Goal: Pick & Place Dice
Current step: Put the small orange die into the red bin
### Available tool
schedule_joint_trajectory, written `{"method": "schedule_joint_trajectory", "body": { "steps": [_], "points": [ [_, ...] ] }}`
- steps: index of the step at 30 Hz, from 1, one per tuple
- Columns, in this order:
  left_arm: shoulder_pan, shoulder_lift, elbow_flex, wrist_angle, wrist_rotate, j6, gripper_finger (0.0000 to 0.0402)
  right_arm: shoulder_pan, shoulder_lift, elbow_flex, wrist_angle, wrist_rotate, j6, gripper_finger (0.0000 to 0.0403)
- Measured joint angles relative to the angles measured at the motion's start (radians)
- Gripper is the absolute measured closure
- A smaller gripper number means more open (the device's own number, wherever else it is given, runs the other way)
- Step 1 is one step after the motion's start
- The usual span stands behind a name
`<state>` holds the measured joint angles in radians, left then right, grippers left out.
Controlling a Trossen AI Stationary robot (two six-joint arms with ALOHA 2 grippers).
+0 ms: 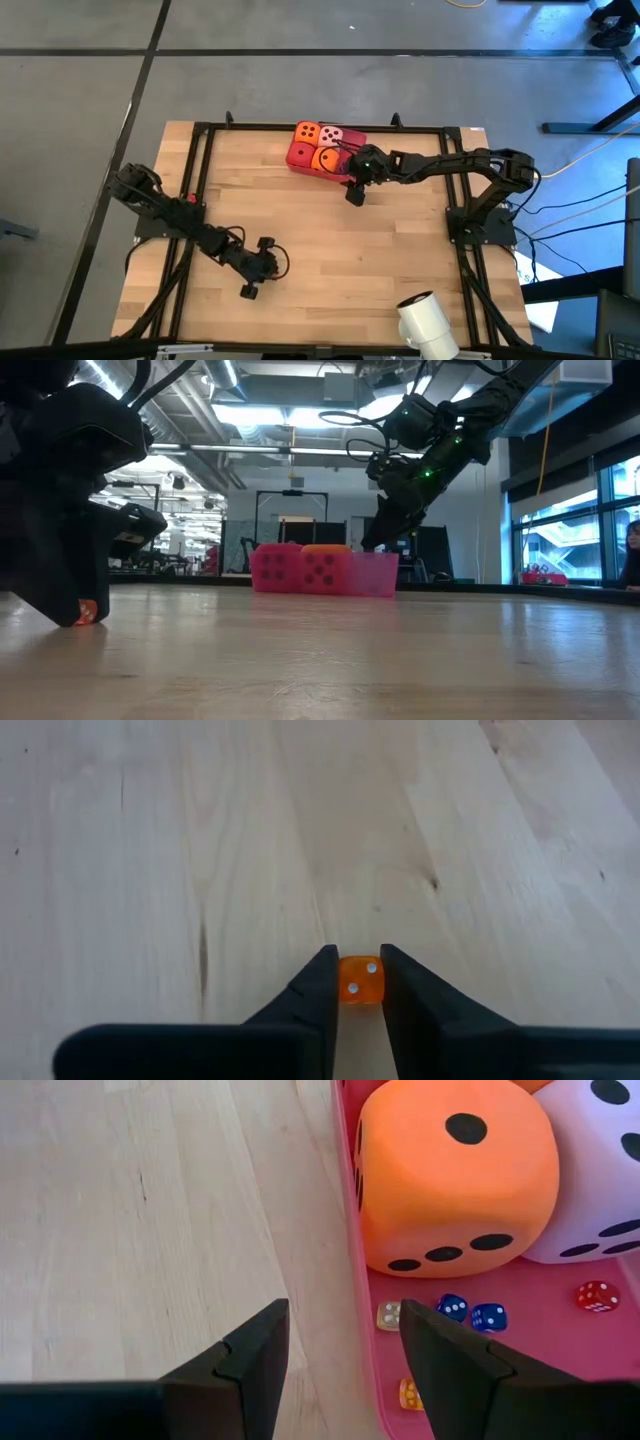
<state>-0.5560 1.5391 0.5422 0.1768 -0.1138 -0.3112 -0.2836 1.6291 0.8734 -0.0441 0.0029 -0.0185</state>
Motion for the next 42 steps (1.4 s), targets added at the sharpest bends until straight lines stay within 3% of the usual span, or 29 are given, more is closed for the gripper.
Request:
{"method": "schedule_joint_trajectory", "body": {
  "steps": [10, 15, 23, 31, 37, 42],
  "points": [
    [0.097, 0.005, -0.004, 0.112, -0.156, 0.191, 0.0346, 0.0, 0.0, 0.0, 0.037, 0.0, 0.0, 0.0211],
    [0.245, 0.005, 0.005, 0.191, -0.158, 0.382, 0.0345, 0.0, 0.0, 0.0, 0.08, 0.0, 0.0, 0.0211],
    [0.532, 0.004, 0.133, 0.209, -0.15, 0.648, 0.0345, 0.0, -0.018, 0.0, 0.069, 0.044, -0.023, 0.0211],
    [0.808, 0.013, 0.255, 0.21, 0.095, 0.76, 0.0345, -0.003, -0.152, 0.001, 0.046, 0.264, -0.028, 0.0211],
    [0.942, 0.113, 0.373, 0.206, 0.298, 0.793, 0.0345, -0.016, -0.204, 0.002, 0.044, 0.266, -0.149, 0.0211],
    [0.983, 0.267, 0.52, 0.206, 0.316, 0.83, 0.0345, -0.046, -0.191, 0.002, 0.018, 0.166, -0.181, 0.0211]
  ]
}}
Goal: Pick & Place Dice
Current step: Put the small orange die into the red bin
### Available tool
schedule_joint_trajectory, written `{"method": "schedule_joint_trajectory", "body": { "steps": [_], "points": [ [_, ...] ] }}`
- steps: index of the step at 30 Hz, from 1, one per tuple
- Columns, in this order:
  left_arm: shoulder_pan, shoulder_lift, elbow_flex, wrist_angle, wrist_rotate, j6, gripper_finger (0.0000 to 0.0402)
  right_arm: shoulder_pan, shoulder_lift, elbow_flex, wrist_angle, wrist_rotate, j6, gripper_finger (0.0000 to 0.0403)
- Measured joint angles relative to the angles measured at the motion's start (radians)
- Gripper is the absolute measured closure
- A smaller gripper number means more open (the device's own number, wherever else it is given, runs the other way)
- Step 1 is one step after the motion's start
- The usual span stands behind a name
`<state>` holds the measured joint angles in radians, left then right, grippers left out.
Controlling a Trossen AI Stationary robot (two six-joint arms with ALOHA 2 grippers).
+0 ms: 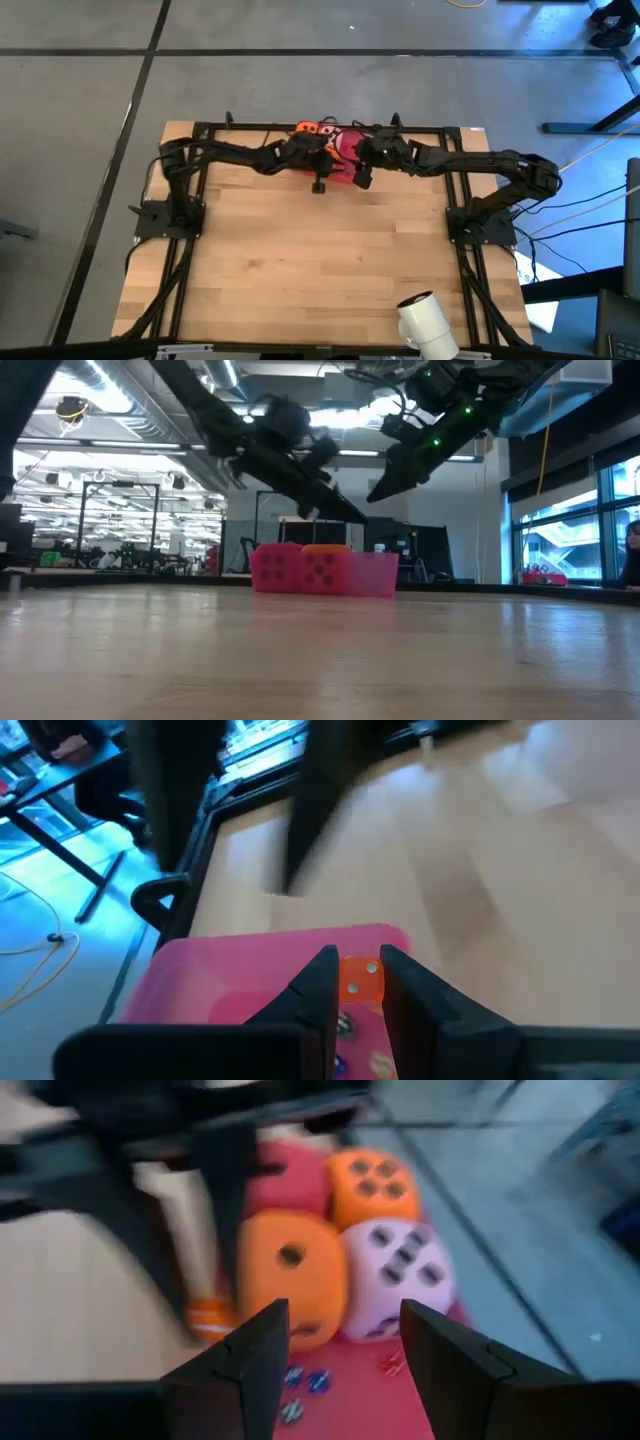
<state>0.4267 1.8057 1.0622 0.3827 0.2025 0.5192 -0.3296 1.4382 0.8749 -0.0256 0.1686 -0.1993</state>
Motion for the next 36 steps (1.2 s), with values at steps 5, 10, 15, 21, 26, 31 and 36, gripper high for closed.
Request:
{"method": "schedule_joint_trajectory", "body": {
  "steps": [5, 10, 15, 21, 26, 31, 36],
  "points": [
    [0.021, 0.13, 0.117, 0.004, -0.013, 0.001, 0.0341, -0.028, 0.009, 0.0, -0.053, -0.03, 0.003, 0.0211],
    [0.038, 0.197, 0.175, 0.002, -0.055, -0.007, 0.0334, -0.038, 0.025, -0.002, -0.098, -0.04, 0.005, 0.0211],
    [0.042, 0.203, 0.177, -0.003, -0.054, -0.007, 0.0332, -0.04, 0.065, -0.001, -0.078, -0.054, 0.005, 0.0211],
    [0.032, 0.203, 0.177, -0.001, -0.059, -0.007, 0.0333, -0.052, 0.122, -0.002, -0.037, -0.049, 0.002, 0.0211],
    [0.026, 0.204, 0.176, 0.0, -0.057, -0.008, 0.0333, -0.064, 0.143, -0.002, 0.024, -0.023, 0.017, 0.0211],
    [0.025, 0.204, 0.176, -0.018, -0.053, -0.01, 0.0332, -0.066, 0.143, -0.002, 0.026, -0.019, 0.02, 0.0211],
    [0.024, 0.203, 0.176, -0.038, -0.052, -0.01, 0.0333, -0.069, 0.143, -0.002, 0.026, -0.018, 0.018, 0.0211]
  ]
}}
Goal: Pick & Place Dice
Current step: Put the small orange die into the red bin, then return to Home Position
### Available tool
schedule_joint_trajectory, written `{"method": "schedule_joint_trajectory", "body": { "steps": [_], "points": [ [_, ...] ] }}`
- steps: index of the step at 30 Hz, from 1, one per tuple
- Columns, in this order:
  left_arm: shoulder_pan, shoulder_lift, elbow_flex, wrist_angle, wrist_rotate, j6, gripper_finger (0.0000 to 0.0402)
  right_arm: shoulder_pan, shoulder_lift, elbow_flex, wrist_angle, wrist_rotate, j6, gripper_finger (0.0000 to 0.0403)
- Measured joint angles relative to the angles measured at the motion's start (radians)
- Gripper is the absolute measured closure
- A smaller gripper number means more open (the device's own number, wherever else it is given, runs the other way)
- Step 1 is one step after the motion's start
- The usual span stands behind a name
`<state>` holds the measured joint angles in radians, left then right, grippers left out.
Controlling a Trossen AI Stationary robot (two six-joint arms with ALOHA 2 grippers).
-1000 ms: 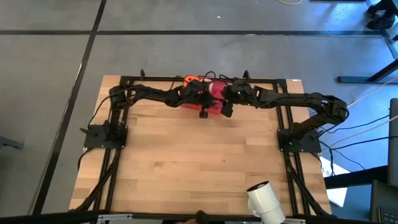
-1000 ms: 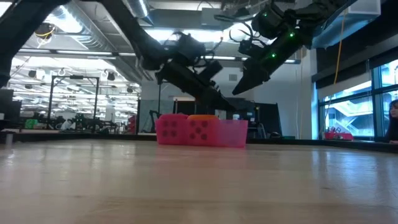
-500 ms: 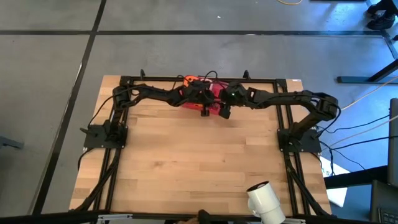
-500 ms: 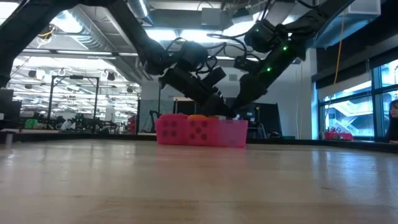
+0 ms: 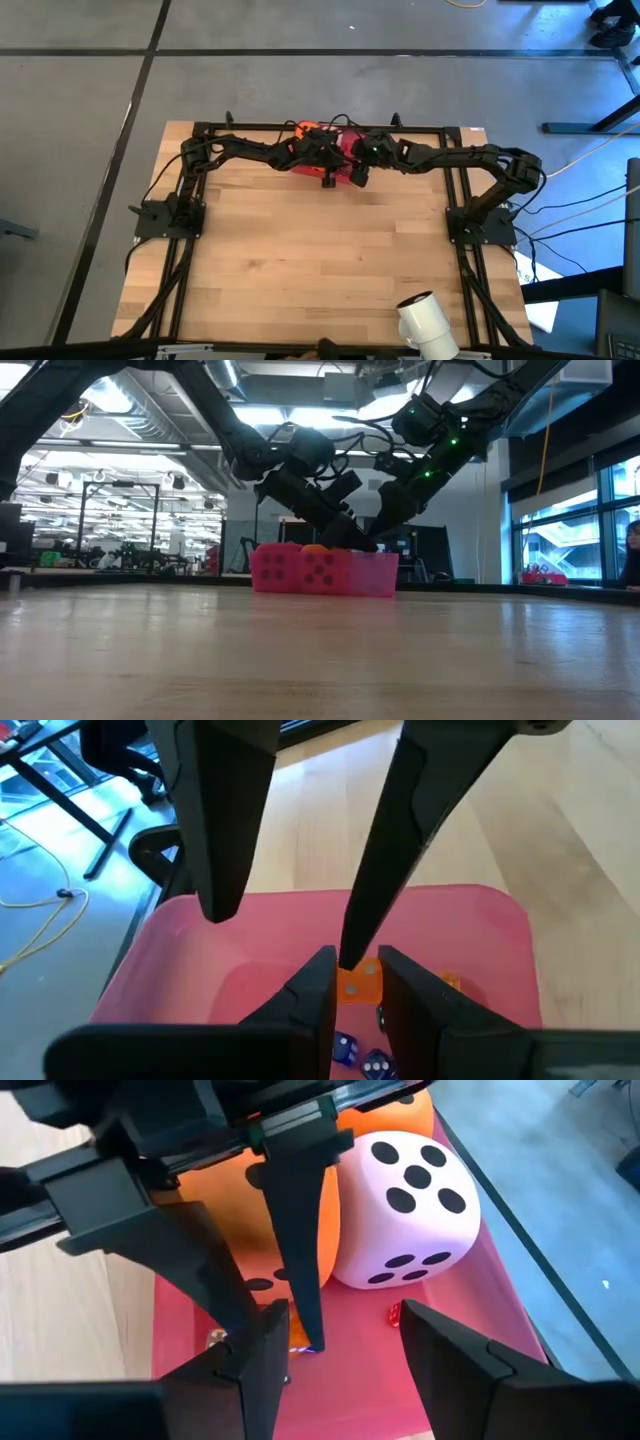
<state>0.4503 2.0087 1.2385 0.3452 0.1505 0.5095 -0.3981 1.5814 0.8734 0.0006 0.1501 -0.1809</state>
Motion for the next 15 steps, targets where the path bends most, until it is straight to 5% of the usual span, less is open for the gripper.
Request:
{"method": "schedule_joint_trajectory", "body": {
  "steps": [15],
  "points": [
    [-0.005, 0.0, 0.0, 0.048, -0.005, 0.003, 0.0317, -0.029, 0.004, 0.001, -0.017, -0.012, 0.038, 0.0211]
  ]
}}
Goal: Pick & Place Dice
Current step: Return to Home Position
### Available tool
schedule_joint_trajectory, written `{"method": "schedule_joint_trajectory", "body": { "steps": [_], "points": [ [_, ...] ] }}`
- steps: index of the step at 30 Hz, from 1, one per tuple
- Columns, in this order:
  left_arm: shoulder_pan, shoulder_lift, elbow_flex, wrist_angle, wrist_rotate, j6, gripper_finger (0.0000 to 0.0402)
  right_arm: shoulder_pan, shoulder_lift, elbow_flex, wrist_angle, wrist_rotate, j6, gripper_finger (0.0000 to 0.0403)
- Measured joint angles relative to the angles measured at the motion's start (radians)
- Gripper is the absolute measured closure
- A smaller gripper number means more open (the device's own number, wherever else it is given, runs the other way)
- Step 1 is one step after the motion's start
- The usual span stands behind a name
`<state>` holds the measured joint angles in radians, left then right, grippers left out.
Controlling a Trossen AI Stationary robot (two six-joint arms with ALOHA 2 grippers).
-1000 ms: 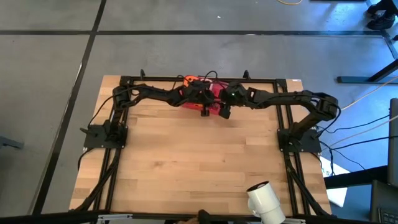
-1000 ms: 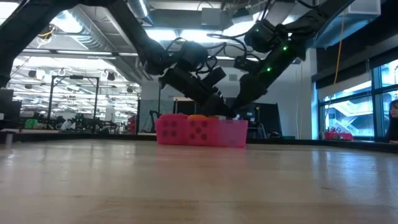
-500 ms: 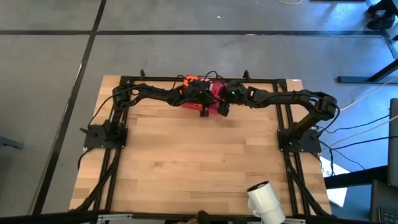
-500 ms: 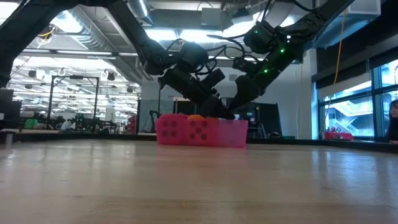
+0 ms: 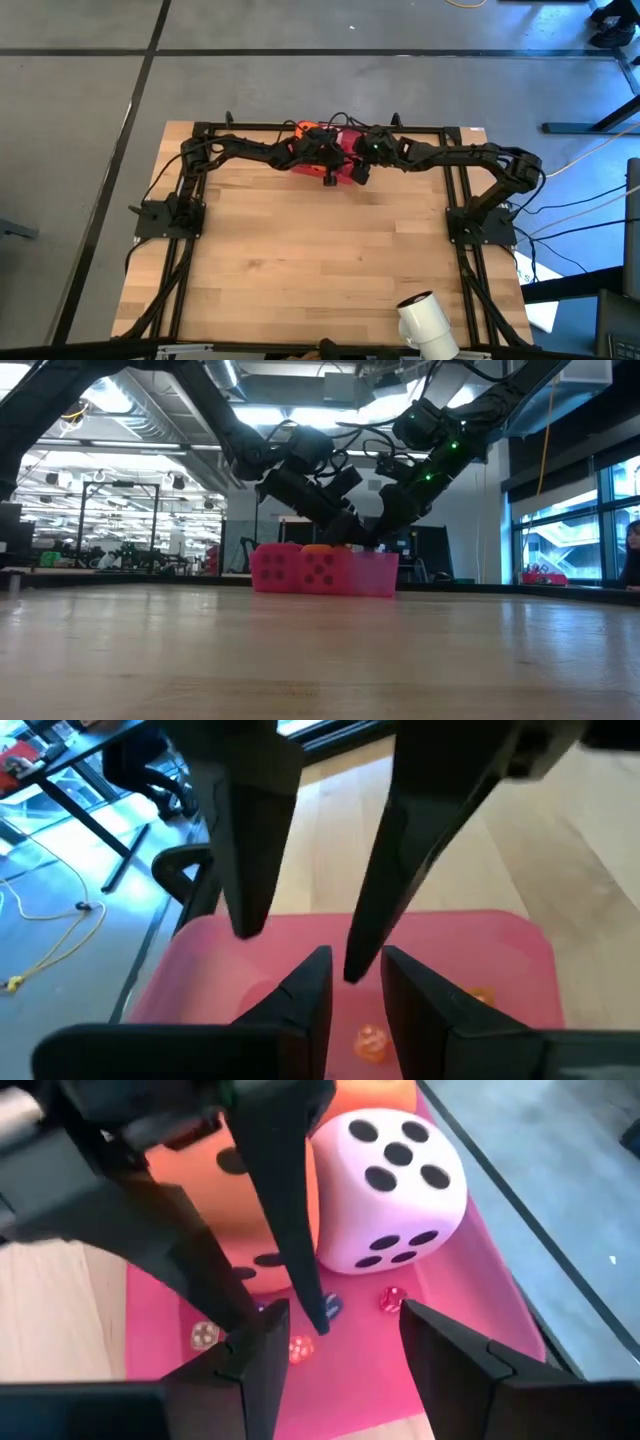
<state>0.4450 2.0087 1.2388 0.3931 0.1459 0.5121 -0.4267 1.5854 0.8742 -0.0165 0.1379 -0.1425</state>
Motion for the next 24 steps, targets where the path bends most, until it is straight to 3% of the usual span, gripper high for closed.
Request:
{"method": "schedule_joint_trajectory", "body": {
  "steps": [8, 12, 17, 21, 24],
  "points": [
    [-0.001, 0.0, 0.0, -0.006, -0.003, 0.0, 0.0309, 0.0, 0.0, 0.0, 0.0, 0.001, -0.003, 0.0211],
    [-0.006, -0.027, 0.0, -0.045, -0.059, -0.012, 0.0312, 0.0, 0.0, 0.0, -0.022, 0.004, -0.003, 0.0211],
    [-0.013, -0.123, 0.0, -0.237, -0.084, -0.055, 0.0322, 0.002, -0.014, -0.001, -0.047, 0.004, 0.001, 0.0211],
    [-0.017, -0.227, 0.0, -0.404, 0.009, -0.108, 0.0334, 0.021, -0.08, 0.021, -0.134, 0.004, 0.021, 0.0211],
    [-0.02, -0.316, -0.013, -0.497, -0.029, -0.108, 0.0346, 0.043, -0.158, 0.034, -0.232, -0.016, 0.048, 0.0212]
  ]
}}
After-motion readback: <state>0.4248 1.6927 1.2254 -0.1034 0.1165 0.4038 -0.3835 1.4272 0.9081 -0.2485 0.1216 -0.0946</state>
